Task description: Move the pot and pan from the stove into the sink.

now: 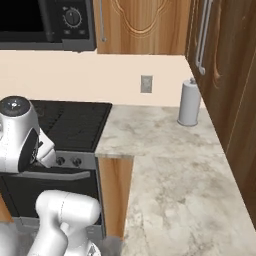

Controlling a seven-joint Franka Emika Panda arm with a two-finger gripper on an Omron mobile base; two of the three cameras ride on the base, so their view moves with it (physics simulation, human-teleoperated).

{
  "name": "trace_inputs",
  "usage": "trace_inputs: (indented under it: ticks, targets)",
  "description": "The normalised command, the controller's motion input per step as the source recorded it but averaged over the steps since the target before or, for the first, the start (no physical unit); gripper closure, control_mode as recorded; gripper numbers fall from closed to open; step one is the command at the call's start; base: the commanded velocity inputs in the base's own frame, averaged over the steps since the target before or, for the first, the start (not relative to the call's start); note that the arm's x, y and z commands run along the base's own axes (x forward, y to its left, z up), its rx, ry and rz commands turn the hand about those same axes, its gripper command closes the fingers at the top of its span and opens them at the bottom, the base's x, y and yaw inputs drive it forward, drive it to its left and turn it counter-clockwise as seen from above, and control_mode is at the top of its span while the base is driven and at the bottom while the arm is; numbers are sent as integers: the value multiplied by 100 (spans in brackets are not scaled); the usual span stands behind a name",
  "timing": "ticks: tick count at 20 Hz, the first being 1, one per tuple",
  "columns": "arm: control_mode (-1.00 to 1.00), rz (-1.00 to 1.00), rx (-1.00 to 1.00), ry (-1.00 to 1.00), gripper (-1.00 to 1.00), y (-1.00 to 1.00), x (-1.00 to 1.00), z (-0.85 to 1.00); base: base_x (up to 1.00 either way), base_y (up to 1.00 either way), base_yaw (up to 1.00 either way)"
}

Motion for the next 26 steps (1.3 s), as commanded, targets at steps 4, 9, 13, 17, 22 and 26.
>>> trace_inputs:
  ticks: [4, 9, 13, 17, 22, 26]
  targets:
    - [100, 0, 0, 0, 100, 0, 0, 0, -28, -13, 2]
    - [100, 0, 0, 0, 100, 0, 0, 0, -19, -7, -6]
    - [100, 0, 0, 0, 100, 0, 0, 0, -19, -2, -34]
    - [100, 0, 0, 0, 100, 0, 0, 0, -3, 1, -42]
    - [100, 0, 0, 0, 100, 0, 0, 0, -2, 8, -44]
    - [100, 0, 0, 0, 100, 0, 0, 0, -71, 1, -22]
